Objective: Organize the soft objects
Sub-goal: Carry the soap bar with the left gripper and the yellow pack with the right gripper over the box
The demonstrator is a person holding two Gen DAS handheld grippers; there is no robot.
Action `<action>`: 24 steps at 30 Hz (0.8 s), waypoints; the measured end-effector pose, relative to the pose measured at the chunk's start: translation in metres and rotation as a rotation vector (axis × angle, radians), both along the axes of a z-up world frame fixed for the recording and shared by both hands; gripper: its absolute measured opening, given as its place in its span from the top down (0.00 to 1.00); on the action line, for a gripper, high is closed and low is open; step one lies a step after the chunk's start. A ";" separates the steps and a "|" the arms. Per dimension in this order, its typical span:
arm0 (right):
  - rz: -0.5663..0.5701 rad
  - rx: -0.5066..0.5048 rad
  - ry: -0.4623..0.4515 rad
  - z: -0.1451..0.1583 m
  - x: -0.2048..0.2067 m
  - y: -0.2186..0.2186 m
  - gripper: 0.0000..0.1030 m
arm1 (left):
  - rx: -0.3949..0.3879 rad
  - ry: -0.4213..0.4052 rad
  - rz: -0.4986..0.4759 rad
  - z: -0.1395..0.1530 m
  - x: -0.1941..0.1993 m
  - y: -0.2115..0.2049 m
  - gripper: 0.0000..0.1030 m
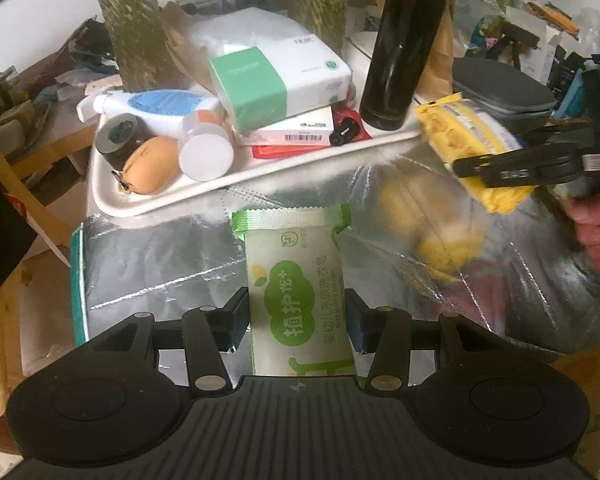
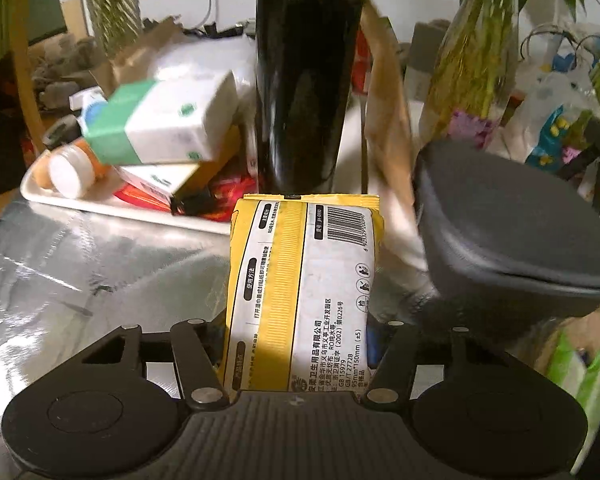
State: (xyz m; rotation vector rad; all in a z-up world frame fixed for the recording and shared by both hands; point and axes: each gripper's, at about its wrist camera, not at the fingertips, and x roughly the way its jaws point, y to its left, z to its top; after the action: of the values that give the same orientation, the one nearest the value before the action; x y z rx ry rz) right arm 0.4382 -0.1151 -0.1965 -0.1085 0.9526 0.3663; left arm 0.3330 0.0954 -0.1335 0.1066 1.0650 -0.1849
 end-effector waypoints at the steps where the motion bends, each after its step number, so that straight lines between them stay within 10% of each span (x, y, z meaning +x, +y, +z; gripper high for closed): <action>1: 0.008 0.000 -0.004 0.007 -0.003 -0.003 0.41 | 0.002 -0.003 0.003 0.003 -0.001 0.001 0.54; 24: 0.132 0.106 -0.081 0.136 -0.118 -0.041 0.41 | 0.045 -0.118 0.093 0.096 -0.076 -0.001 0.54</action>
State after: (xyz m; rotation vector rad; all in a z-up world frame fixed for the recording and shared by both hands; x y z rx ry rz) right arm 0.3200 -0.1564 -0.0606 -0.0891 0.8463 0.5296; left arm 0.2572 0.0944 -0.0373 0.1074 0.9549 -0.0700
